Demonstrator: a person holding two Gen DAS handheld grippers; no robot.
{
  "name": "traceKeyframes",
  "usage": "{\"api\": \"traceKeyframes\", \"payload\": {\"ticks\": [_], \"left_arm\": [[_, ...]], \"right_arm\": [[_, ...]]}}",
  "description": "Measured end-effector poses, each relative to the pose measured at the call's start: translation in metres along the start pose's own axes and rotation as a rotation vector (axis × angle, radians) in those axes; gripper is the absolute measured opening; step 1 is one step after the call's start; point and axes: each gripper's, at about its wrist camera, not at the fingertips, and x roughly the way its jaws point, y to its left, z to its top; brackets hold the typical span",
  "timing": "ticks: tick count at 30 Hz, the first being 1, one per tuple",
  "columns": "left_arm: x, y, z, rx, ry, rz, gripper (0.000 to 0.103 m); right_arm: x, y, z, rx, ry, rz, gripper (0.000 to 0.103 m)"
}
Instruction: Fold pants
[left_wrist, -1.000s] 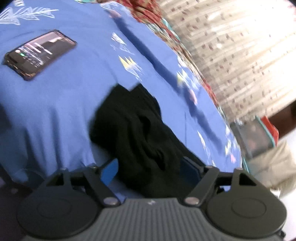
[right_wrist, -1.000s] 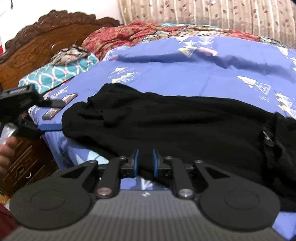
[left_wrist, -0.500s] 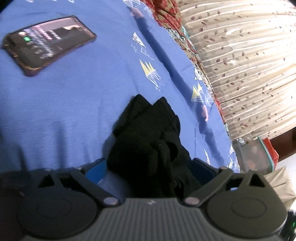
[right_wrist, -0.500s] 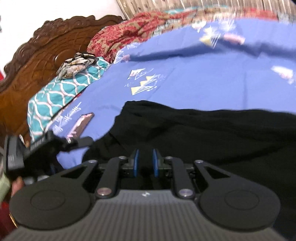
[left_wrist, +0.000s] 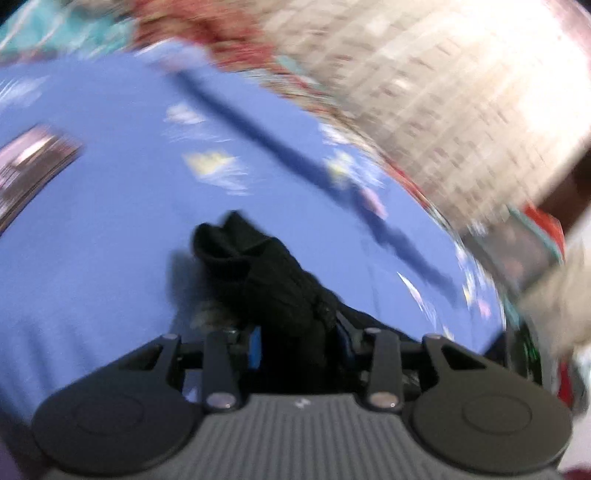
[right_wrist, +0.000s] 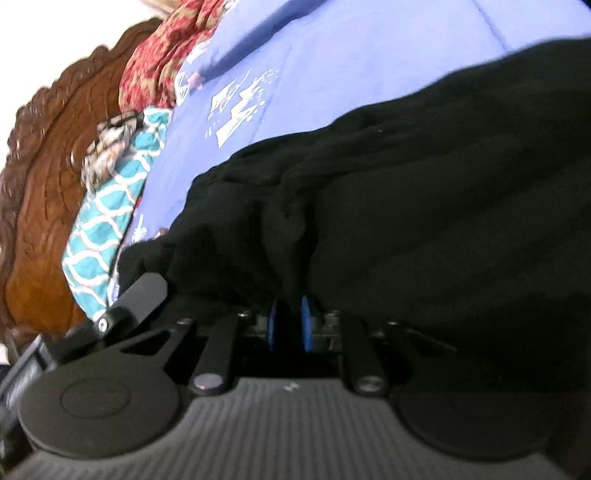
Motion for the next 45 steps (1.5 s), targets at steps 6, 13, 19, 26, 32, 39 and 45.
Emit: {"api": "traceKeyframes", "payload": {"ticks": [6, 13, 19, 26, 32, 39, 45], "left_arm": [[0.017, -0.077, -0.025, 0.362, 0.016, -0.027, 0.035], [0.058, -0.142, -0.091, 0.659, 0.144, -0.026, 0.049], [0.038, -0.163, -0.107, 0.757, 0.162, -0.069, 0.079], [-0.005, -0.122, -0.067, 0.504, 0.131, -0.124, 0.08], [-0.013, -0.076, -0.029, 0.187, 0.076, -0.093, 0.077], [-0.005, -0.07, -0.025, 0.157, 0.099, -0.07, 0.074], [0.007, -0.084, -0.036, 0.199, 0.14, -0.111, 0.073]], "right_arm": [[-0.065, -0.032, -0.013, 0.085, -0.179, 0.007, 0.021], [-0.141, -0.076, -0.023, 0.18, -0.362, -0.05, 0.024], [-0.16, -0.097, -0.038, 0.265, -0.396, -0.036, 0.029], [-0.175, -0.113, -0.038, 0.35, -0.48, 0.046, 0.056], [-0.168, -0.094, -0.025, 0.286, -0.469, 0.048, 0.07], [-0.131, -0.066, -0.023, 0.13, -0.31, -0.009, 0.052], [-0.149, -0.045, -0.027, -0.033, -0.395, -0.104, 0.026]]}}
